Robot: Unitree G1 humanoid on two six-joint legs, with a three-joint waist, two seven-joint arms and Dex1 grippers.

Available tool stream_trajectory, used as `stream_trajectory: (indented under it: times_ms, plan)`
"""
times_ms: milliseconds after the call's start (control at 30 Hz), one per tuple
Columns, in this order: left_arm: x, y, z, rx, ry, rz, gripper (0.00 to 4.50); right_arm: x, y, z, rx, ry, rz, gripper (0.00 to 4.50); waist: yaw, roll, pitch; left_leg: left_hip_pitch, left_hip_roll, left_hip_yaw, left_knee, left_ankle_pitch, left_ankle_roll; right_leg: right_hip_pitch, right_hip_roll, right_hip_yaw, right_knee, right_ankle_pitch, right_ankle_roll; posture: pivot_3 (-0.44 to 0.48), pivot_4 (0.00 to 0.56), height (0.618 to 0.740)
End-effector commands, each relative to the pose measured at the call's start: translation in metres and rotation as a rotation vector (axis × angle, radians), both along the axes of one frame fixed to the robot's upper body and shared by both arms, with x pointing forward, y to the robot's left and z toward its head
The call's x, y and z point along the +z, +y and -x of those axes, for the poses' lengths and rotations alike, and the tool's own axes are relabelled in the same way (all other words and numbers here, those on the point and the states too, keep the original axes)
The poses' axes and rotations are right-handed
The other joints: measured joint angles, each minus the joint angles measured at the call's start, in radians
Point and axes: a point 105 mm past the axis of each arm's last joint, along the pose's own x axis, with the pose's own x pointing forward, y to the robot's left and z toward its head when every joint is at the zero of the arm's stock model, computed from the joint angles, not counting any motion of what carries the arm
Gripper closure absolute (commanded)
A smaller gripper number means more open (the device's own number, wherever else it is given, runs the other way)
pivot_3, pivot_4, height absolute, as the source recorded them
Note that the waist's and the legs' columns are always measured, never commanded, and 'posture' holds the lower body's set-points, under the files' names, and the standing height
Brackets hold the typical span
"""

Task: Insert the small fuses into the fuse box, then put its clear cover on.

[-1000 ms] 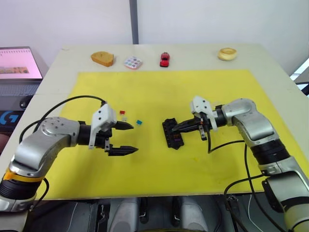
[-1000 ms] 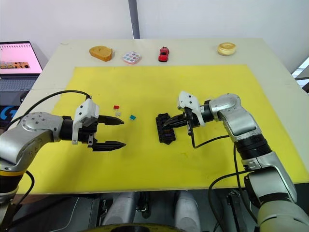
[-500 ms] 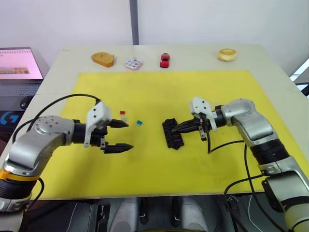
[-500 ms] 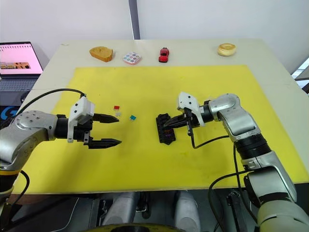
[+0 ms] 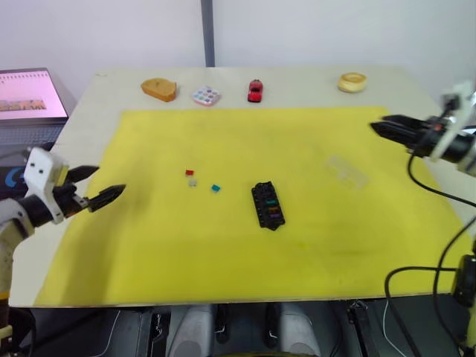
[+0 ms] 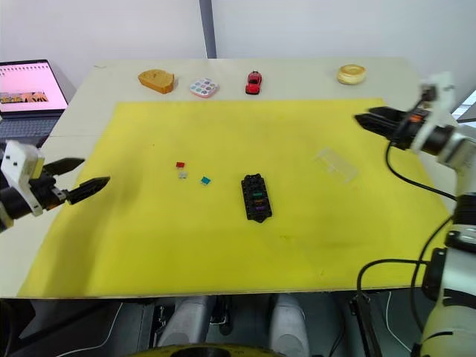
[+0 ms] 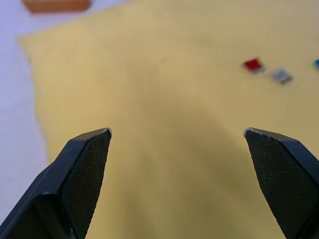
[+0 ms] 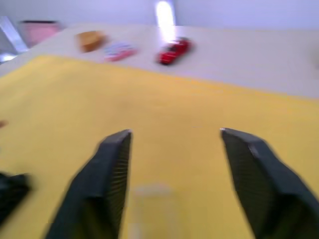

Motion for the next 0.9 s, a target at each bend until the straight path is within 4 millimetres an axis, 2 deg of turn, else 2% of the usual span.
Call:
stream_trajectory:
  times_ms: [33, 233, 367, 533, 633, 800, 900]
  plan:
    - [0.000, 0.012, -0.006, 0.043, -0.049, -0.033, 0.00, 0.004, -0.039, 0.000, -0.195, -0.076, 0.089, 0.04, -0.004, 0.000, 0.000, 0.000, 0.000, 0.000, 0.000, 0.000, 0.000, 0.000, 0.000, 0.000, 0.001, 0.000, 0.000, 0.000, 0.150, 0.740]
    - [-0.006, 0.010, -0.007, 0.034, -0.048, -0.006, 0.00, 0.004, -0.067, 0.000, -0.380, -0.133, 0.120, 0.04, -0.027, 0.002, 0.001, -0.001, 0.001, 0.003, -0.002, 0.001, 0.000, 0.002, 0.000, 0.001, 0.002, 0.002, 0.003, 0.000, 0.150, 0.740]
    - [-0.009, 0.005, -0.005, 0.013, -0.028, 0.008, 0.00, -0.004, -0.066, -0.001, -0.384, -0.126, 0.123, 0.04, -0.029, 0.002, 0.001, 0.000, 0.002, 0.003, -0.002, 0.001, 0.000, 0.002, 0.002, 0.001, 0.002, 0.002, 0.003, 0.000, 0.150, 0.740]
    - [0.000, 0.004, -0.009, 0.010, -0.037, 0.009, 0.00, -0.002, -0.055, -0.008, -0.350, -0.147, 0.123, 0.04, -0.026, 0.002, 0.000, 0.000, 0.002, 0.003, -0.001, 0.001, 0.000, 0.003, 0.002, 0.001, 0.002, 0.002, 0.003, 0.000, 0.150, 0.740]
    - [0.007, -0.001, -0.014, -0.016, -0.041, 0.030, 0.00, 0.002, -0.041, -0.014, -0.278, -0.155, 0.125, 0.04, -0.021, 0.002, 0.001, -0.001, 0.001, 0.002, -0.001, 0.001, 0.000, 0.003, 0.001, 0.001, 0.002, 0.002, 0.003, 0.000, 0.150, 0.740]
    - [0.020, -0.030, -0.021, -0.173, 0.007, 0.098, 0.00, 0.020, 0.015, -0.027, -0.035, -0.158, 0.136, 0.04, -0.026, 0.002, 0.000, 0.000, 0.002, 0.002, -0.001, 0.001, 0.000, 0.003, 0.002, 0.001, 0.003, 0.002, 0.003, 0.000, 0.150, 0.740]
    - [0.016, -0.056, -0.027, -0.301, 0.082, 0.130, 0.00, 0.030, 0.077, -0.026, 0.212, -0.159, 0.202, 0.04, -0.026, 0.002, 0.000, 0.000, 0.002, 0.002, -0.001, 0.002, 0.002, 0.003, 0.003, 0.001, 0.003, 0.002, 0.003, 0.000, 0.150, 0.740]
